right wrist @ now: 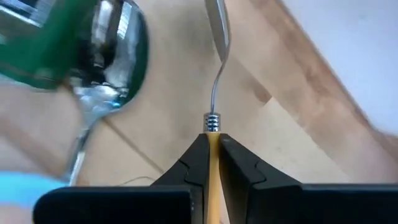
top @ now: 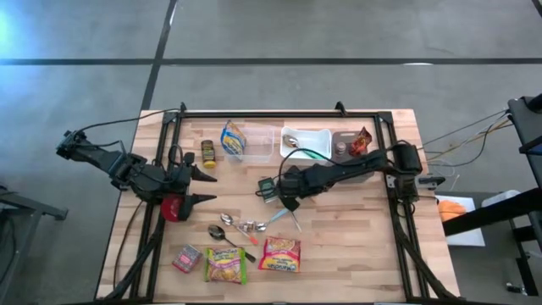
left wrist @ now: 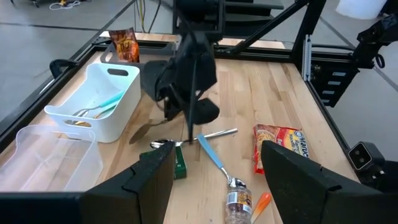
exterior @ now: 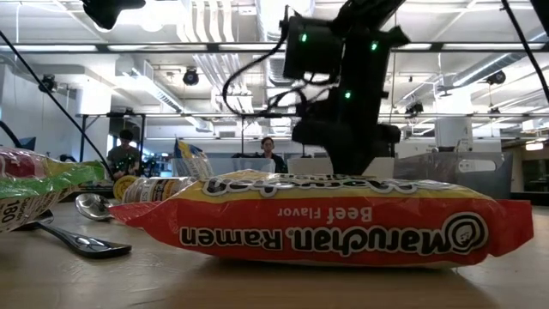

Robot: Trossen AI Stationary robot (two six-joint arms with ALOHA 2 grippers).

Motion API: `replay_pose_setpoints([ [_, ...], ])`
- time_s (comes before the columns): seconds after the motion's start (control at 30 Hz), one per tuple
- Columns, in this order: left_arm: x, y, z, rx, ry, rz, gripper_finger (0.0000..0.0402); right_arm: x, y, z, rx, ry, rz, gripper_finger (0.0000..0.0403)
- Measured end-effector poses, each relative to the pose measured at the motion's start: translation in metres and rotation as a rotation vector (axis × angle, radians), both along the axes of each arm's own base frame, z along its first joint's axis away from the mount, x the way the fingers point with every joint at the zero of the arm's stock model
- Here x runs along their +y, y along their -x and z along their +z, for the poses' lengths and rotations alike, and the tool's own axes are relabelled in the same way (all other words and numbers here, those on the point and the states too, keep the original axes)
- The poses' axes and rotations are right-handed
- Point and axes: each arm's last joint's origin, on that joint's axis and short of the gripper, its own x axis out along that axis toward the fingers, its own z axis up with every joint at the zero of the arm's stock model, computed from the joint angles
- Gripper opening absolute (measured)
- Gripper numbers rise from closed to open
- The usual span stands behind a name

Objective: Pick & Place Food Item
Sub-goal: Put the orange spoon into the white bin

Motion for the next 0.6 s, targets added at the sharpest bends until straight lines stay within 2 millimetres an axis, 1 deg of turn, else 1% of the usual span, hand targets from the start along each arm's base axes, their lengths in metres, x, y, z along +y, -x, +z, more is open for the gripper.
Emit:
replay_pose_setpoints([
  [0.13,0.0,0.0,0.0,0.0,0.0,0.0,0.0243,0.005,0.004,0.02,-0.044,0.013,0.039,0.0021],
  [0.2,0.0,0.0,0.0,0.0,0.001,0.0,0.0243,0.006,0.007,0.025,-0.042,0.023,0.05,0.0021],
  [0.27,0.0,0.0,0.0,0.0,0.003,0.001,0.0243,0.007,0.008,0.028,-0.044,0.028,0.057,0.0011],
  [0.37,0.0,0.0,0.0,0.0,0.017,0.007,0.0243,0.007,0.01,0.028,-0.032,0.029,0.064,0.0006],
  [0.5,0.0,0.001,-0.001,0.013,0.038,0.013,0.0243,0.007,0.012,0.017,0.001,0.014,0.062,0.0006],
  [0.6,0.0,0.001,-0.002,0.024,0.042,0.015,0.0243,0.007,0.014,0.009,-0.014,0.008,0.051,0.0006],
])
